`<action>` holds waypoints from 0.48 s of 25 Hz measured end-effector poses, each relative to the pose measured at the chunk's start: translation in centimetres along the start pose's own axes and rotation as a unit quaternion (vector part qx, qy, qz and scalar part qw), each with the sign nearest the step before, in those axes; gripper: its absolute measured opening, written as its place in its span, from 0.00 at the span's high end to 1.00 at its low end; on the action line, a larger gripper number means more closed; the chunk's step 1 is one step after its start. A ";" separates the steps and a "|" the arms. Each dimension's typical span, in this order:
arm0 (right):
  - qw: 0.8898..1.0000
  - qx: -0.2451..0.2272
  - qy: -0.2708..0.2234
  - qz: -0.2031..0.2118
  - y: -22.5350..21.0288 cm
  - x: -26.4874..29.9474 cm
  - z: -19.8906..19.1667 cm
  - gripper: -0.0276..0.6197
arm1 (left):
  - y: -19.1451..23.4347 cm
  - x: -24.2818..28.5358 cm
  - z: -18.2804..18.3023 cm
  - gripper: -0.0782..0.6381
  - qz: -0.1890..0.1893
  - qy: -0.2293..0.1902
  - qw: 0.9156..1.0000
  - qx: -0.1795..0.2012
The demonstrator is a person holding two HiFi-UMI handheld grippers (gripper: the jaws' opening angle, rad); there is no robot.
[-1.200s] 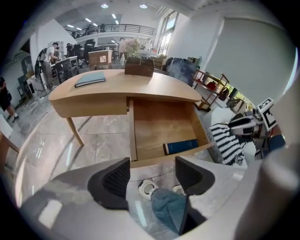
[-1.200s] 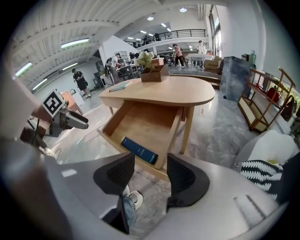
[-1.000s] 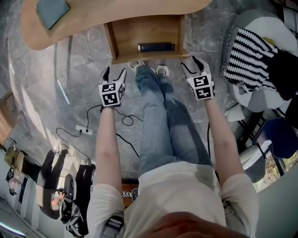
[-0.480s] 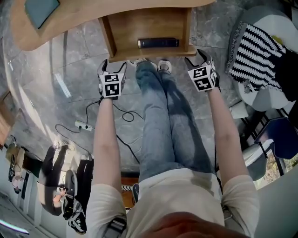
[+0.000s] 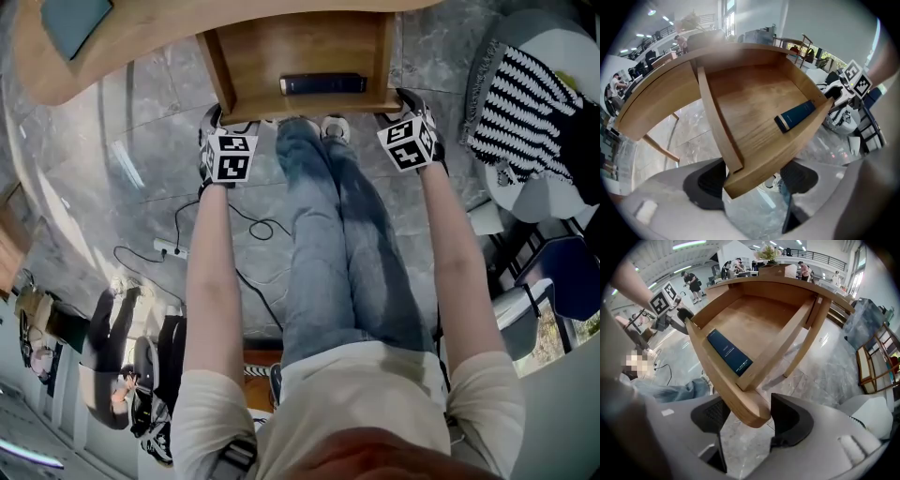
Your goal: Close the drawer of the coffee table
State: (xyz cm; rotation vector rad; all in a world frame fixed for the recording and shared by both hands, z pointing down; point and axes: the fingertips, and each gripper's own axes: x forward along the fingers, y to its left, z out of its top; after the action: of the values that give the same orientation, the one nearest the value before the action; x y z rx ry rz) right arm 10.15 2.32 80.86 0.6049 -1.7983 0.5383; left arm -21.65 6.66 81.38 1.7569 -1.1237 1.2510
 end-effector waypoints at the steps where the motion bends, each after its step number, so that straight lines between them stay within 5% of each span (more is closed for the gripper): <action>1: 1.000 -0.007 0.003 0.002 0.1 0.1 0.1 0.55 | 0.0 0.0 0.0 0.38 -0.002 0.001 1.000 0.002; 12: 0.999 -0.049 0.020 -0.002 0.4 -0.1 0.3 0.62 | 0.1 -0.3 -0.2 0.41 -0.001 0.016 1.000 -0.009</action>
State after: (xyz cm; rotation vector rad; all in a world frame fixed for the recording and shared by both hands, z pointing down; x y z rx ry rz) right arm 9.72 2.45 80.66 0.5276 -1.7744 0.4538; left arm -21.81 6.88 81.14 1.7187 -1.1115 1.2591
